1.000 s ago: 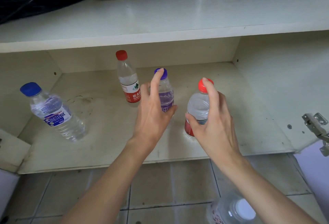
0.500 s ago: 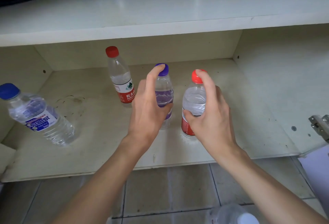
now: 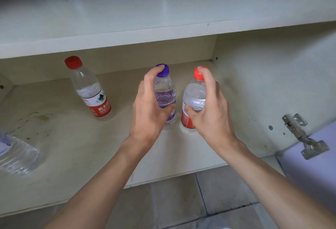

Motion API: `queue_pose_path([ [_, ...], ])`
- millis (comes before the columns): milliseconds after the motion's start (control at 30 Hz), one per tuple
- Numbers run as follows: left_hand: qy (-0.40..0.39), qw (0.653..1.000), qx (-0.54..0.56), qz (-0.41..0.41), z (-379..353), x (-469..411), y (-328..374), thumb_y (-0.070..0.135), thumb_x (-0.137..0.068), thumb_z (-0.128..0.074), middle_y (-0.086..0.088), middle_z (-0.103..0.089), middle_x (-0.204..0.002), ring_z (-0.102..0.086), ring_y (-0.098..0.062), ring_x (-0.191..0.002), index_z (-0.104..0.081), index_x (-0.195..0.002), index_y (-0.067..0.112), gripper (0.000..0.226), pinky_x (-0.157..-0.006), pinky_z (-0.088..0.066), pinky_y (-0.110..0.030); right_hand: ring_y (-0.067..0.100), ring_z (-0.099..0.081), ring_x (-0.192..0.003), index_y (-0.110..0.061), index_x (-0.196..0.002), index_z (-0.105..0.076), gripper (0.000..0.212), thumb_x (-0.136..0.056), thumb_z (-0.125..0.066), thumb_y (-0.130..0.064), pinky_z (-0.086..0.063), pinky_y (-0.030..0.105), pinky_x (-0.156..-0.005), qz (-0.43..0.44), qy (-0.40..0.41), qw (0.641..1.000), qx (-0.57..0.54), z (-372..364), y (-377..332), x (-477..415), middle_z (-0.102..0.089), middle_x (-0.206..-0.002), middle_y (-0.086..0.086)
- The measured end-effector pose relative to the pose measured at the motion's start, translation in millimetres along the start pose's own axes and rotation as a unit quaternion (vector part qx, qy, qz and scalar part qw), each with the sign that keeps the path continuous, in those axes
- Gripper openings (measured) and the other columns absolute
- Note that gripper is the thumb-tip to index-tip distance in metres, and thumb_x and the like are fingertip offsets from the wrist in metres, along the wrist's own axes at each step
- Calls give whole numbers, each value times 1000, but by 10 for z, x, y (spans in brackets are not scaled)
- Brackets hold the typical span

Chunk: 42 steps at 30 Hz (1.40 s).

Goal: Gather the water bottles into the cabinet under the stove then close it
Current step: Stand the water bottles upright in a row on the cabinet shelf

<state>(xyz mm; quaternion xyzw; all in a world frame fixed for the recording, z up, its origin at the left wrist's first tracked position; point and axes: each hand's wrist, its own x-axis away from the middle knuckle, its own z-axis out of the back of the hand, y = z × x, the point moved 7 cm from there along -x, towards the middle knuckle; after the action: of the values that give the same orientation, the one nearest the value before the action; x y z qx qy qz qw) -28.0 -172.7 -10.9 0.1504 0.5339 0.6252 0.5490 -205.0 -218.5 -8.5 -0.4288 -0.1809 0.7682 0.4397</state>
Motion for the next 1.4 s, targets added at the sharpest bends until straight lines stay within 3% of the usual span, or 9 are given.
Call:
queue_pose_path([
  [67, -17, 1000, 12, -6, -173, -72, 45, -12, -75, -86, 5, -57, -144, -63, 12, -110, -45, -156, 35, 102, -86, -52, -10, 16, -54, -115, -44, -155, -26, 104, -81, -86, -1, -53, 39, -94, -19, 12, 1000, 17, 133, 182, -100, -52, -145, -6],
  [200, -45, 998, 30, -13, -543, -225, 146, -11, -74, -89, 6, -60, -140, -65, 9, -108, -46, -154, 35, 101, -87, -54, -12, 21, -59, -120, -46, -158, -26, 108, -80, -88, -3, -55, 44, -101, -69, 24, 997, 23, 401, 604, -308, -54, -148, -6],
  [300, -63, 997, 38, -21, -815, -362, 236, -15, -73, -89, 1, -61, -138, -65, 15, -103, -47, -154, 30, 101, -78, -50, -3, 29, -63, -116, -47, -157, -26, 109, -78, -87, -4, -57, 49, -98, -85, 39, 995, 30, 538, 842, -460, -59, -141, -2],
  [433, -77, 995, 57, -26, -1097, -536, 311, -21, -74, -84, -2, -61, -136, -65, 18, -98, -49, -153, 27, 100, -72, -49, -2, 28, -65, -114, -46, -156, -28, 108, -77, -87, -3, -59, 47, -96, -94, 50, 993, 42, 621, 1033, -636, -61, -138, -1],
  [633, -85, 994, 51, -39, -1341, -746, 256, -15, -72, -88, 2, -63, -131, -69, 1, -100, -46, -152, 36, 104, -78, -53, -8, 27, -65, -114, -41, -156, -29, 104, -79, -89, -5, -58, 44, -94, -76, 57, 994, 56, 679, 1143, -792, -59, -141, 0],
  [900, -94, 994, 47, -39, -1483, -912, 238, -8, -68, -93, 1, -64, -130, -76, -15, -99, -42, -145, 46, 107, -84, -66, -34, 28, -65, -112, -33, -159, -33, 104, -77, -90, -7, -57, 39, -93, -69, 61, 993, 70, 699, 1232, -973, -55, -146, 2],
  [1067, -103, 993, 38, -45, -1535, -981, 248, -9, -71, -92, -1, -64, -129, -73, -3, -87, -43, -150, 38, 104, -69, -56, -12, 33, -65, -113, -33, -159, -33, 104, -76, -89, -7, -58, 47, -96, -67, 77, 992, 74, 694, 1262, -1011, -55, -144, 3],
  [1233, -98, 994, 25, -50, -1558, -1023, 247, -3, -70, -95, 0, -66, -127, -74, -10, -91, -41, -147, 43, 105, -73, -59, -18, 32, -67, -112, -33, -160, -32, 104, -76, -88, -6, -60, 46, -94, -58, 77, 993, 73, 679, 1244, -985, -56, -144, 1],
  [1400, -104, 993, 37, -40, -1566, -1014, 234, -7, -71, -93, 0, -64, -132, -73, -5, -91, -44, -152, 38, 105, -71, -54, -10, 30, -66, -116, -34, -160, -32, 105, -77, -88, -4, -59, 45, -97, -64, 81, 993, 62, 673, 1241, -967, -56, -146, 0],
])
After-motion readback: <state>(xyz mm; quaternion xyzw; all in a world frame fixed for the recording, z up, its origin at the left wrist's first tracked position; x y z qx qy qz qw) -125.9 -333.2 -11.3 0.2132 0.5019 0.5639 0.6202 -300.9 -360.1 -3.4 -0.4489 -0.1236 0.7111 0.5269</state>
